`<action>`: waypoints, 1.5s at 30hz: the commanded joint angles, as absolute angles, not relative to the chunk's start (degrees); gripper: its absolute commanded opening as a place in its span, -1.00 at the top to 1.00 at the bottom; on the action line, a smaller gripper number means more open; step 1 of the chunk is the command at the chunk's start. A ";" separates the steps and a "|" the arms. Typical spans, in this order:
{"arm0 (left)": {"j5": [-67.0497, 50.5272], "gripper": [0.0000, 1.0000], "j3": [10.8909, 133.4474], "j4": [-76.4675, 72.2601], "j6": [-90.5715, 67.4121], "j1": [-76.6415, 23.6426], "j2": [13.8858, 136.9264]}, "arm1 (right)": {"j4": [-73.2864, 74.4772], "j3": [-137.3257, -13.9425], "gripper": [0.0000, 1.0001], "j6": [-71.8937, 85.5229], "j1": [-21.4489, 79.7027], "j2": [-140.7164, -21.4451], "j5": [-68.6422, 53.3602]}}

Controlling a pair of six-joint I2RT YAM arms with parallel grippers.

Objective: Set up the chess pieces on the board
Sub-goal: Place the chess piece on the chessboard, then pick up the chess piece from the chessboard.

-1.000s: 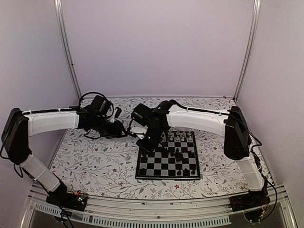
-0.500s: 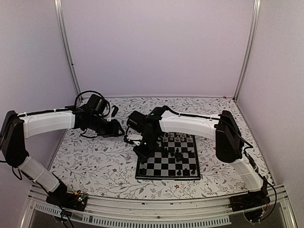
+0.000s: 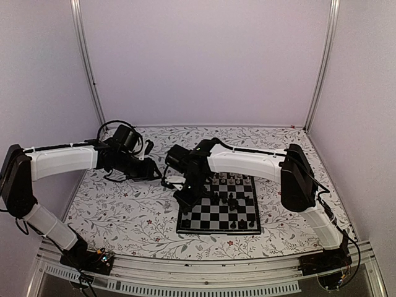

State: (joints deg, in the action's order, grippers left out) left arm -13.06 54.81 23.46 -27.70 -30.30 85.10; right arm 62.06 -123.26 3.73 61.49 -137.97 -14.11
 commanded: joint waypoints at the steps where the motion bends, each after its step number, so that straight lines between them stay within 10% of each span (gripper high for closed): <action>1: -13.66 0.21 54.06 23.64 -27.95 -29.62 83.89 | 63.31 -123.16 0.75 3.95 61.93 -139.03 -14.19; 21: -14.16 0.21 54.11 23.95 -27.87 -29.62 83.85 | 62.74 -122.66 0.35 4.65 61.16 -136.23 -15.08; 45: -18.12 0.24 74.37 22.93 -20.25 -42.06 101.39 | 50.37 -82.79 0.32 9.17 42.52 -107.27 -1.87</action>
State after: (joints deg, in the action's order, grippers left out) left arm -18.41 70.35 20.14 -23.62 -39.11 98.06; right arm 53.19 -84.27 10.17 42.37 -108.47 -3.01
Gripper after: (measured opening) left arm 0.384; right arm 0.339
